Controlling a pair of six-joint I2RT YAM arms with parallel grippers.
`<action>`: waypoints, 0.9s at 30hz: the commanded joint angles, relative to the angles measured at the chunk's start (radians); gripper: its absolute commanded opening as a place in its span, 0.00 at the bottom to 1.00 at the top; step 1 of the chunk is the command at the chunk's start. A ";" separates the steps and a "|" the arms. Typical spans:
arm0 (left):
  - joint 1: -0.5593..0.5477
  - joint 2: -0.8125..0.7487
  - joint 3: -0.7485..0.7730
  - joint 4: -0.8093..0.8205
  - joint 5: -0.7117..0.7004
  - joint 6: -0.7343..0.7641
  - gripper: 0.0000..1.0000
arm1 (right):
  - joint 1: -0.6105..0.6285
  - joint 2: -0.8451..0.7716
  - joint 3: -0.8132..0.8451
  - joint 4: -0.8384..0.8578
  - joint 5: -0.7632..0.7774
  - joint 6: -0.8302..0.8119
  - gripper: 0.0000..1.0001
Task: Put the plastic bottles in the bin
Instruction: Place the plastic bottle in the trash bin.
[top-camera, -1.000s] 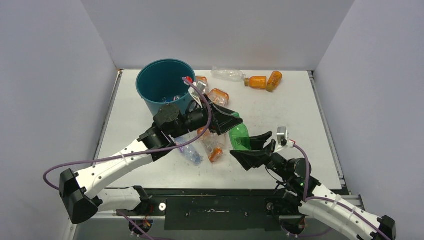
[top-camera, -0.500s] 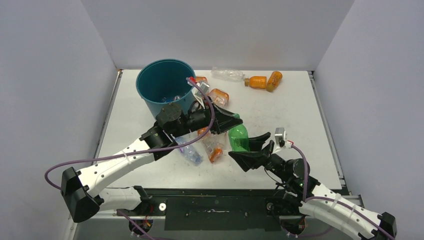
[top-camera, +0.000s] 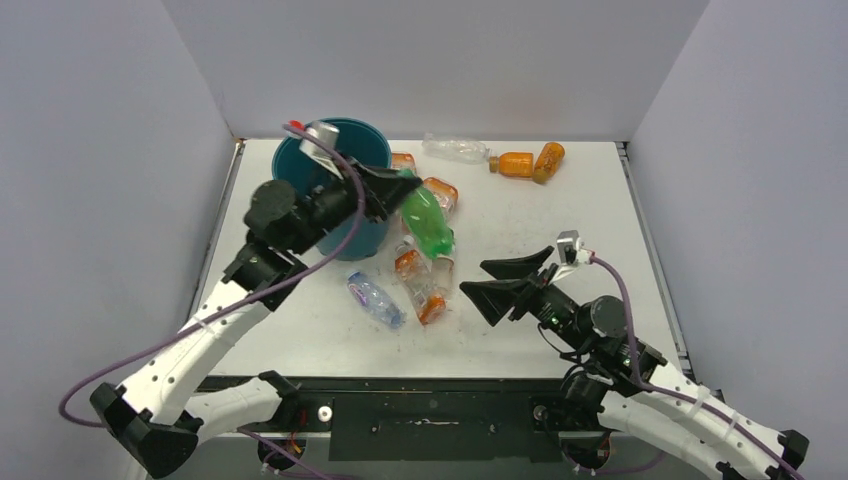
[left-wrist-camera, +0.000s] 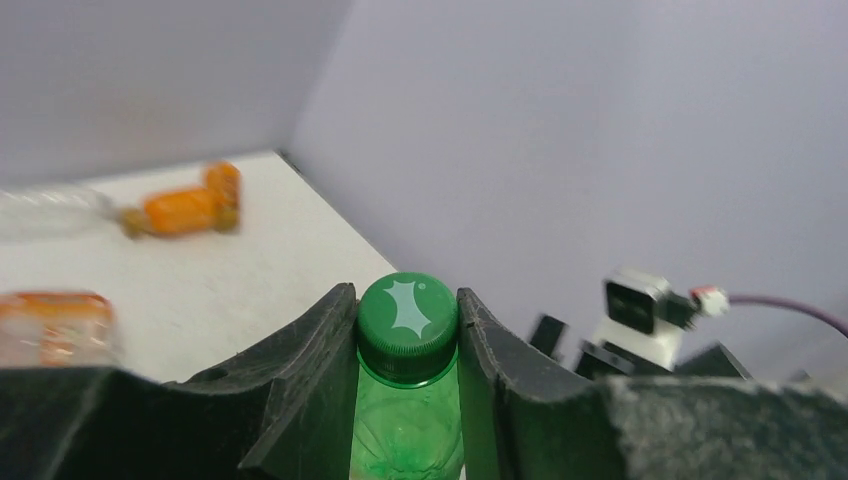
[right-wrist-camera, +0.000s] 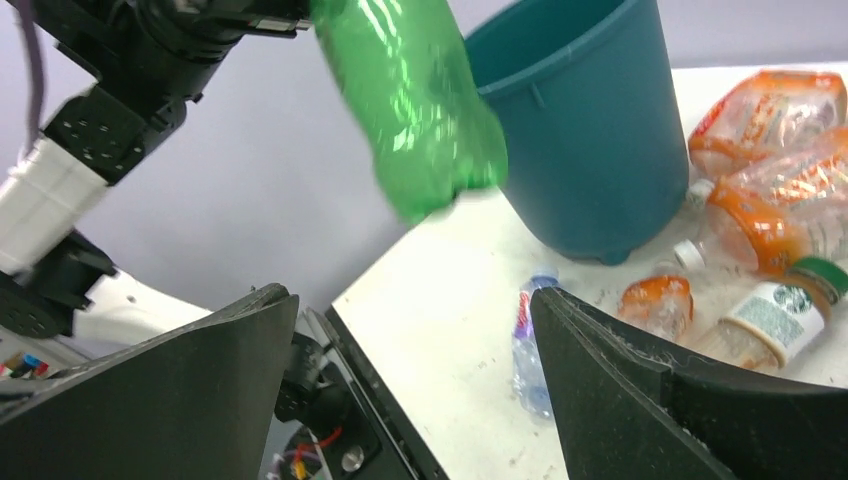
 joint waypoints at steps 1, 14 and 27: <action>0.135 -0.103 0.178 -0.070 -0.098 0.141 0.00 | 0.008 -0.025 0.121 -0.140 0.006 -0.015 0.90; 0.197 0.072 0.275 0.033 -0.634 0.811 0.00 | 0.006 -0.115 -0.099 -0.309 0.561 -0.024 0.90; 0.236 0.326 0.253 0.098 -0.477 0.780 0.00 | 0.007 -0.087 -0.146 -0.301 0.575 0.004 0.90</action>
